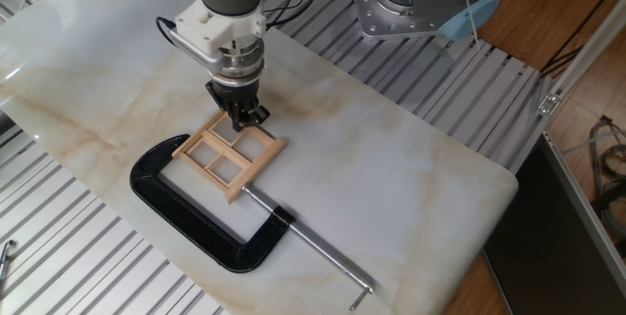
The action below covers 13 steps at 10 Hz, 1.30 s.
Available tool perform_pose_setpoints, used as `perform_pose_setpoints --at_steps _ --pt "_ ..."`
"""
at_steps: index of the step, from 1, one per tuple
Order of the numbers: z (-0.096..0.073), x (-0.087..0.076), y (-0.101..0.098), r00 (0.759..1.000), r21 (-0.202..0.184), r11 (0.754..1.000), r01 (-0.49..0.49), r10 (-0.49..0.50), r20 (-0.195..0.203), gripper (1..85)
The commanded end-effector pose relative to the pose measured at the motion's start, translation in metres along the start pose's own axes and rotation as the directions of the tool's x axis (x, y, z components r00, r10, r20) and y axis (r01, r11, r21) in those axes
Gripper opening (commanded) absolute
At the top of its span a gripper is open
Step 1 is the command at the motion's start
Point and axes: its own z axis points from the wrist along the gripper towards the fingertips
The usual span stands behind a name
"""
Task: Open a sliding window
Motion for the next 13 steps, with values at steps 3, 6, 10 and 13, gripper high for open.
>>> perform_pose_setpoints --at_steps 3,6,10,13 --pt "0.002 -0.002 0.003 1.0 -0.013 1.0 -0.014 0.014 0.01 0.7" --pt "0.0 -0.003 0.006 1.0 -0.013 1.0 -0.021 0.021 0.005 0.7" --pt "0.002 -0.006 0.008 1.0 -0.018 1.0 -0.022 0.022 0.012 0.7" --pt "0.002 -0.006 0.011 1.0 -0.027 0.999 -0.026 0.026 0.014 0.7"
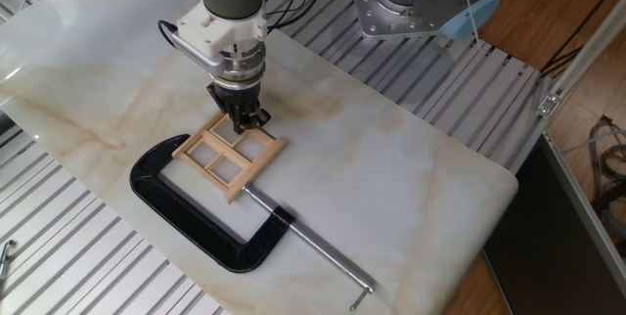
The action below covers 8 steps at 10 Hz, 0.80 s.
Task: Open a sliding window
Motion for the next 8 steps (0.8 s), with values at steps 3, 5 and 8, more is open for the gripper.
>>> perform_pose_setpoints --at_steps 3,5,8 --pt "-0.0003 -0.0028 0.0066 1.0 -0.017 1.0 -0.022 0.022 0.009 0.7" --pt "-0.0006 -0.0032 0.0074 1.0 -0.016 1.0 -0.027 0.027 0.01 0.7" --pt "-0.001 -0.0028 0.0109 0.999 -0.015 0.999 -0.036 0.036 0.012 0.7"
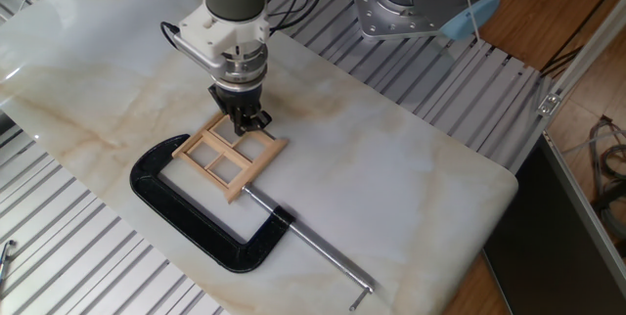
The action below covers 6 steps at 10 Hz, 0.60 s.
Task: Open a sliding window
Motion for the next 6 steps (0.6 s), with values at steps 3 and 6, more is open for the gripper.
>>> perform_pose_setpoints --at_steps 3,6 --pt "-0.0013 -0.0019 0.0082 1.0 -0.003 1.0 -0.027 0.027 0.009 0.7" --pt "-0.0024 -0.0003 0.0019 1.0 -0.007 1.0 0.01 -0.01 0.002 0.7"
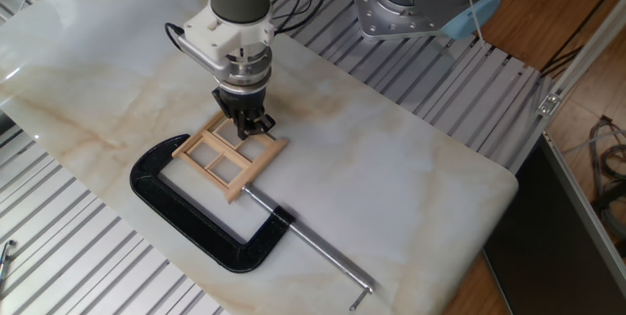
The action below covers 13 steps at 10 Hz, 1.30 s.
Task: Open a sliding window
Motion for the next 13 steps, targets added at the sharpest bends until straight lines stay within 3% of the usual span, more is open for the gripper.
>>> perform_pose_setpoints --at_steps 1,5,13 --pt "-0.0025 0.0006 -0.0043 1.0 -0.009 1.0 0.016 -0.016 -0.006 0.7" --pt "-0.0045 0.0018 -0.0039 1.0 0.005 1.0 0.015 -0.014 -0.02 0.7" --pt "0.0013 -0.0026 0.0002 1.0 0.003 1.0 0.012 -0.012 0.006 0.7"
